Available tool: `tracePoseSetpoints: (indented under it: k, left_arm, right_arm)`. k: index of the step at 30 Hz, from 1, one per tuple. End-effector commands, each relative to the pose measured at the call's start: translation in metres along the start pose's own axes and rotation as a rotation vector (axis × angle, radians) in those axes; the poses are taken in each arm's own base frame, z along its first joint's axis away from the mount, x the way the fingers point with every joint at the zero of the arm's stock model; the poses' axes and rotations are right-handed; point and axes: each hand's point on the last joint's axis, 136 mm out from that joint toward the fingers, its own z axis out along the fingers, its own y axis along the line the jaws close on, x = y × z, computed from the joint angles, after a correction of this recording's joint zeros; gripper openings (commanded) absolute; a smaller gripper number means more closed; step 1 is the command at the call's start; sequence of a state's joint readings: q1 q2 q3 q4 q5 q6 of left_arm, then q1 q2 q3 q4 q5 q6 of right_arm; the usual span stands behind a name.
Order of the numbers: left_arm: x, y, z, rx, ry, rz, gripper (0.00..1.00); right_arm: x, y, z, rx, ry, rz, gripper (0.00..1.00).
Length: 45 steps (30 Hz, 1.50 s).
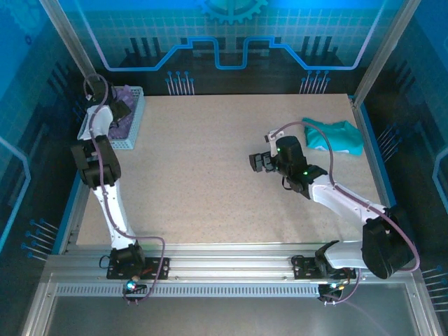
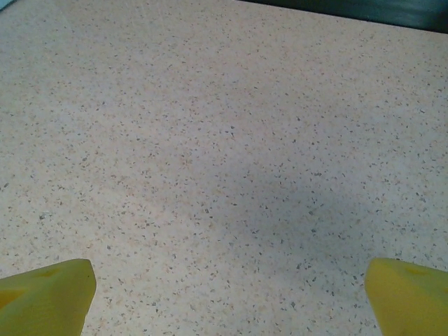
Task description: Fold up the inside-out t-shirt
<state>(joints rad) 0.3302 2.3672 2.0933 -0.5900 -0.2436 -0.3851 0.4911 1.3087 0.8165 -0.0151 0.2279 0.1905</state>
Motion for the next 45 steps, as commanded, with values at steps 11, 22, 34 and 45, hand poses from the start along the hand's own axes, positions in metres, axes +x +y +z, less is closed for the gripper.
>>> tracePoseSetpoints:
  k: [11,22,34,45]
  left_arm:
    - [-0.016,-0.006,-0.009,0.025,-0.003,-0.011,0.12]
    - [-0.131,-0.052,-0.259,0.361,-0.42,-0.121,0.0]
    - [-0.086,-0.11,-0.559,0.885,-0.751,0.03,0.0]
    - [0.021,-0.162,-0.601,1.233,-0.489,0.112,0.0]
  right_arm:
    - [-0.001,0.001,0.003,0.017,0.01,-0.006,1.0]
    - [-0.02,-0.01,-0.045,0.044,-0.068,0.027,1.0]
    - [-0.062,-0.016,-0.096,0.023,-0.082,0.005,1.0]
    - [-0.075,0.042,-0.124,-0.317,-0.026,-0.091,0.95]
